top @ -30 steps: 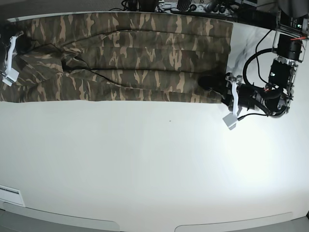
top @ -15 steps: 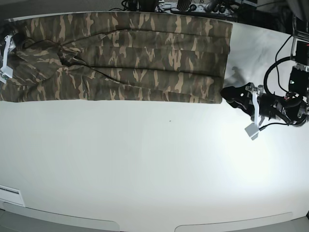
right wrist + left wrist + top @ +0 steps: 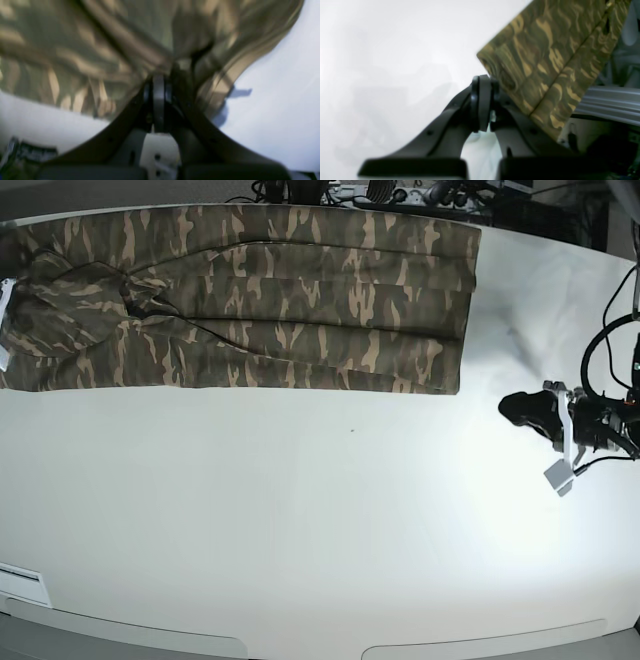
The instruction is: Fold the T-shirt properly
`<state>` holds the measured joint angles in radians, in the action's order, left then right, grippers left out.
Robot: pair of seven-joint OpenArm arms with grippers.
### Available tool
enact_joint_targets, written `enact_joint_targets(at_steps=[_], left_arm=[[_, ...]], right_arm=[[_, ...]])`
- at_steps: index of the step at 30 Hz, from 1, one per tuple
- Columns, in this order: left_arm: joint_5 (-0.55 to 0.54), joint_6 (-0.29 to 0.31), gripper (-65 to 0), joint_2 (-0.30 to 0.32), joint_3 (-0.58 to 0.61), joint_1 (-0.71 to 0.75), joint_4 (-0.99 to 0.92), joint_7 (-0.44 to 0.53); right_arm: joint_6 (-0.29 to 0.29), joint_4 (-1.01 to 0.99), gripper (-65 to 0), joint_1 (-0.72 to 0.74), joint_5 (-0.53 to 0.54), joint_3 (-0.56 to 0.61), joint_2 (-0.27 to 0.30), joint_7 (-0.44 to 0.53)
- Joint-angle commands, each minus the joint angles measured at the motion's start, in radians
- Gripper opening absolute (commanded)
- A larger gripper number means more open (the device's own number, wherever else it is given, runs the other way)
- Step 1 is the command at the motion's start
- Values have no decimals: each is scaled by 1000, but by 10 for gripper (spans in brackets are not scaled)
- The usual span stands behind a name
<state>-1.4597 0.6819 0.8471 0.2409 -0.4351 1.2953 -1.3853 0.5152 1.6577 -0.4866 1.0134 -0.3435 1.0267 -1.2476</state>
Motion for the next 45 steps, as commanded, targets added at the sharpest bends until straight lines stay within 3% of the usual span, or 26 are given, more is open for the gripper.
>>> enact_joint_targets(at_steps=[1,9,16,19,23,27,35,45], left_arm=[[-24,16,-650,11,-14,-23,25,19],[-24,16,-650,-95,-14,-16,122,24],[-24,16,-650,-211,-14,42,151,16],[-24,16,-650,-248,-12,92,151,13],[-24,16,-650,-285,-12,154,151,-10],[-21,16,-650,-299,-12,203,151,-8],[269,16,-650,-304,-11,323,151,138],[566,16,-650,-304,-11,348,149,364]], right_arm=[[9,10,-650,6,0,-31,15,2],[43,10,-650,84,69,-151,-141,47],[145,9,-650,98,158,-187,-281,46],[183,9,-650,99,73,-187,-349,33],[183,9,-650,98,-80,-187,-411,52],[182,9,-650,96,-73,-187,-433,52],[183,8,-650,93,-84,-185,-434,77],[121,8,-650,95,-276,-185,-434,292]])
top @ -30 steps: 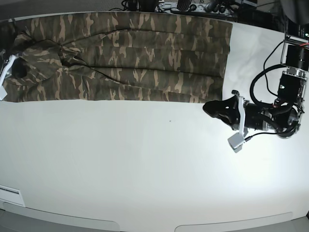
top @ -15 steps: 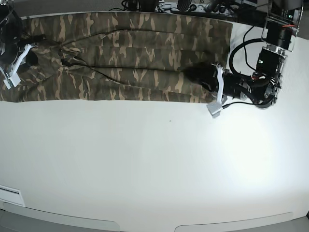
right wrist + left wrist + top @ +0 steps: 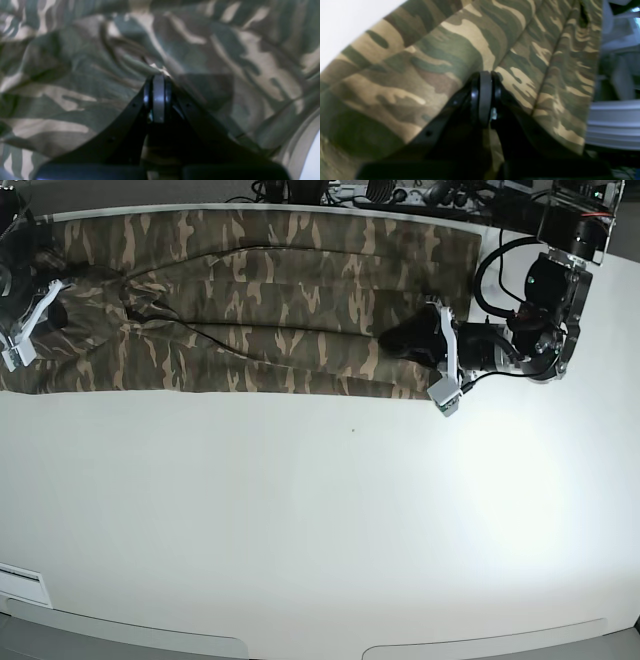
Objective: Fold the T-shirt properly
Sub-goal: 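Lower the left gripper onto the folded strip's end and grasp it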
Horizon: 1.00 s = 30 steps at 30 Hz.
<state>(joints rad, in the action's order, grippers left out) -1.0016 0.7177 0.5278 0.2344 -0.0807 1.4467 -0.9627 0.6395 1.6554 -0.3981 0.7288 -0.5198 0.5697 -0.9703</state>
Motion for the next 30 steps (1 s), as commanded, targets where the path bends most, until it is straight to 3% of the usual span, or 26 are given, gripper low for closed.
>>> enact_joint_targets(at_steps=[1,7,11,16,21,24,30], left_arm=[[138,-20,-650,15,-5,-6,-2,-34],[225,-20,-650,3,-5,-14,-6,42],[264,-20,-650,-17,-5,-38,-58,65],[272,-20,-650,-32,-5,-97,-171,79],[311,-20,-650,-32,-5,-173,-260,120],[324,-20,-650,-32,-5,-219,-293,133],[313,-20,-650,-32,-5,-253,-303,166]], right_arm=[[-12,11,-650,11,-6,-8,23,33],[-58,10,-650,14,-79,45,23,118],[-119,-7,-650,39,-211,186,23,192],[-209,-135,-650,171,-366,351,23,242],[-234,-235,-650,307,-371,388,24,209],[-306,-239,-650,348,-381,388,30,140],[-447,-239,-650,354,-398,388,29,108]])
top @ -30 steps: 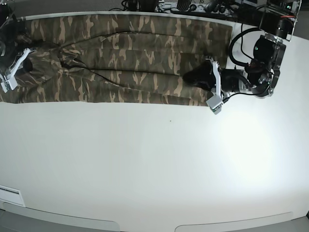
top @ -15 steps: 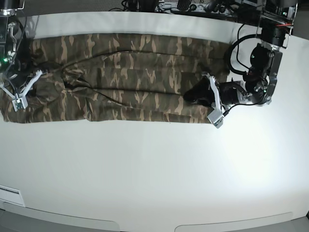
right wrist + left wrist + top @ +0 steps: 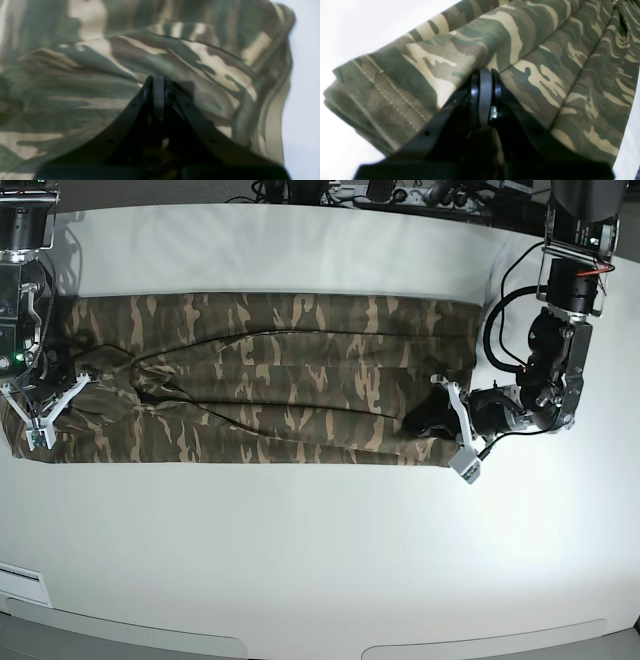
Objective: Fold the T-shirt properly
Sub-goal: 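Lower the left gripper onto the folded strip's end and grasp it, then drag the grasped strip end with the left gripper to align the edges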
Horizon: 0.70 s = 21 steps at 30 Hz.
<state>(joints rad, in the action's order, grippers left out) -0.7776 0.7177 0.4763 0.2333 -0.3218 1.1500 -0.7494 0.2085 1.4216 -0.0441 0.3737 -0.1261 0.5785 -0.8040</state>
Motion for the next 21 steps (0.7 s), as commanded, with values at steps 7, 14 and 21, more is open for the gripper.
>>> enact_joint_targets(at_steps=[7,14,21], left_arm=[[82,-20,-650,17,-3,-16,-4,-41],[-139,-20,-650,21,-4,-96,23,-278],[-629,-20,-650,56,-6,-136,122,-647]], right_arm=[[-138,-2,-650,18,-121,-6,21,-58],[-117,-1,-650,97,-115,-6,21,-80],[-10,5,-650,171,-2,-10,22,-143]])
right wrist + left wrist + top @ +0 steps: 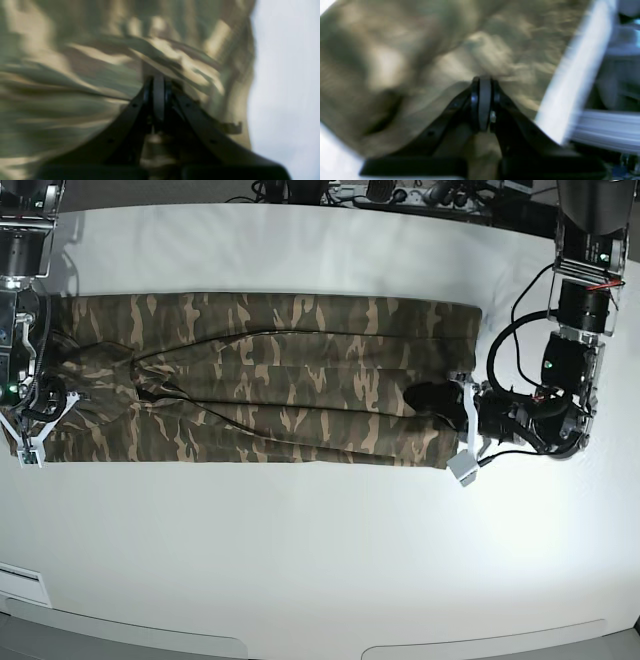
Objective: Fold the T-shirt properly
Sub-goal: 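Drag the grasped strip end with the left gripper to align the edges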
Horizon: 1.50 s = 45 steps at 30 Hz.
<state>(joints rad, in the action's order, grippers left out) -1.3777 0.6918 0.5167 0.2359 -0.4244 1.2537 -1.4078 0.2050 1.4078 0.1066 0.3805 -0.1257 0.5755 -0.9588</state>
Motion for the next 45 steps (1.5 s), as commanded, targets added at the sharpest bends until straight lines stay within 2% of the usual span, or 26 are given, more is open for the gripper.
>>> enact_joint_targets(at_steps=[1,5,7,9,15,18,21,23,24,25,28,29,30,35,40,45], left_arm=[[-106,6,-650,28,-8,-33,37,12],[-106,3,-650,100,-9,-6,100,12],[-106,-24,-650,147,-16,17,115,12],[-106,-28,-650,172,-50,41,114,12],[-102,-73,-650,174,-309,154,114,12],[53,-122,-650,136,-452,220,114,70],[276,-225,-650,74,-570,278,114,172],[367,-296,-650,40,-601,303,114,204],[388,-311,-650,26,-601,308,114,204],[389,-312,-597,13,-599,314,114,202],[395,-308,-348,-21,-570,319,114,196],[398,-309,-288,-29,-554,319,114,196],[406,-312,-260,-37,-537,319,114,197],[445,-346,-258,-82,-450,327,114,205],[454,-345,-258,-130,-373,329,114,205],[454,-340,-258,-169,-360,323,114,243]], right_arm=[[21,23,-650,26,27,-15,26,2],[174,53,-650,24,153,-72,26,-35],[248,54,-650,24,221,-137,26,-64],[289,54,-650,24,302,-216,34,-106],[293,54,-650,24,543,-459,113,-230],[293,54,-650,18,629,-554,153,-269],[317,54,-650,-12,674,-596,182,-278],[332,54,-650,-35,691,-597,192,-285],[336,54,-650,-43,694,-597,191,-292],[335,54,-650,-50,697,-596,191,-292],[336,54,-650,-66,696,-595,190,-293],[336,54,-650,-69,692,-595,190,-293],[337,54,-650,-71,689,-595,190,-294],[338,54,-650,-77,689,-595,190,-295],[338,54,-650,-76,693,-595,190,-295],[338,54,-650,-77,693,-595,190,-297]])
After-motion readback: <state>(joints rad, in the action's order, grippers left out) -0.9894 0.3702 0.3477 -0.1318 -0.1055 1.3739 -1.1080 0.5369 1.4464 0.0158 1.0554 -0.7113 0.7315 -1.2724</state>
